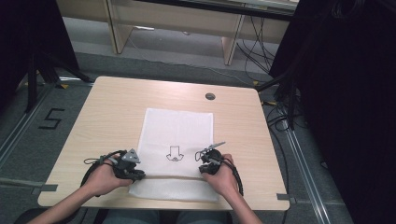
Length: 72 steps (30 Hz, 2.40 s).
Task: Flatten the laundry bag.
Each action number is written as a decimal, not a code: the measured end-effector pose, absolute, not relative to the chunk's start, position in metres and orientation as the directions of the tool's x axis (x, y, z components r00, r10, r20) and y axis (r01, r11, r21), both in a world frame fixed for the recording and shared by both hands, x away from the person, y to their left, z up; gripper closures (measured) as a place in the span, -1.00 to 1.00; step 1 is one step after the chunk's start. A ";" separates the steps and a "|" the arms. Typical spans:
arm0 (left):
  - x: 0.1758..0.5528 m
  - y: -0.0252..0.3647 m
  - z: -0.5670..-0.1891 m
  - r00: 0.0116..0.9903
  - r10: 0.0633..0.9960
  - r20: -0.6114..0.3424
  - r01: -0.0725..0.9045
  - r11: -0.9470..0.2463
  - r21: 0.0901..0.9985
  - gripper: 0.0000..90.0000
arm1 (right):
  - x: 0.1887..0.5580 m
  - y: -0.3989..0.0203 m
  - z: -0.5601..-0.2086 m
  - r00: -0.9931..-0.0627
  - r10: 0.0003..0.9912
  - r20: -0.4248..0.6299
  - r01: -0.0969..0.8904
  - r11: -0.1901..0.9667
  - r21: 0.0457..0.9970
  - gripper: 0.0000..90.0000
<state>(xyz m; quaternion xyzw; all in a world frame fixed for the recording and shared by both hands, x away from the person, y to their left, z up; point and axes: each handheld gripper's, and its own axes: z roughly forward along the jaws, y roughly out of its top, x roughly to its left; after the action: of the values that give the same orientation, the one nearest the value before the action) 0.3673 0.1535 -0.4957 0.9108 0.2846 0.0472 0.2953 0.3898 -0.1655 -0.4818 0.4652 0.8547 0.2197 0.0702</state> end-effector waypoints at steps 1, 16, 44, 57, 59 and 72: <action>0.368 0.154 -0.496 0.836 0.543 -0.077 0.485 -0.665 0.568 0.83 | 0.388 -0.171 -0.475 -0.564 0.822 0.078 0.753 0.473 0.457 0.86; 0.368 0.154 -0.494 0.835 0.546 -0.067 0.486 -0.675 0.555 0.75 | 0.357 -0.214 -0.461 -0.511 0.851 0.123 0.779 0.397 0.486 0.92; 0.369 0.140 -0.487 0.832 0.533 -0.154 0.463 -0.514 0.723 -0.14 | 0.349 -0.218 -0.463 -0.516 0.845 0.141 0.778 0.393 0.491 0.61; 0.376 0.123 -0.484 0.825 0.538 -0.171 0.461 -0.469 0.753 0.00 | 0.353 -0.222 -0.470 -0.527 0.840 0.127 0.772 0.411 0.485 0.66; 0.377 0.119 -0.483 0.831 0.529 -0.171 0.454 -0.467 0.759 0.01 | 0.353 -0.223 -0.470 -0.539 0.834 0.117 0.763 0.425 0.488 0.68; 0.383 0.080 -0.477 0.879 0.450 -0.155 0.393 -0.505 0.769 0.09 | 0.354 -0.225 -0.467 -0.505 0.848 0.160 0.785 0.375 0.494 0.77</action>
<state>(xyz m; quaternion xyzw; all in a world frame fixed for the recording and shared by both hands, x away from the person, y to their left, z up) 0.3826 0.0802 -0.4775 0.8667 0.2433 0.0327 0.4342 0.3542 -0.2248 -0.4673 0.4936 0.8269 0.2627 0.0601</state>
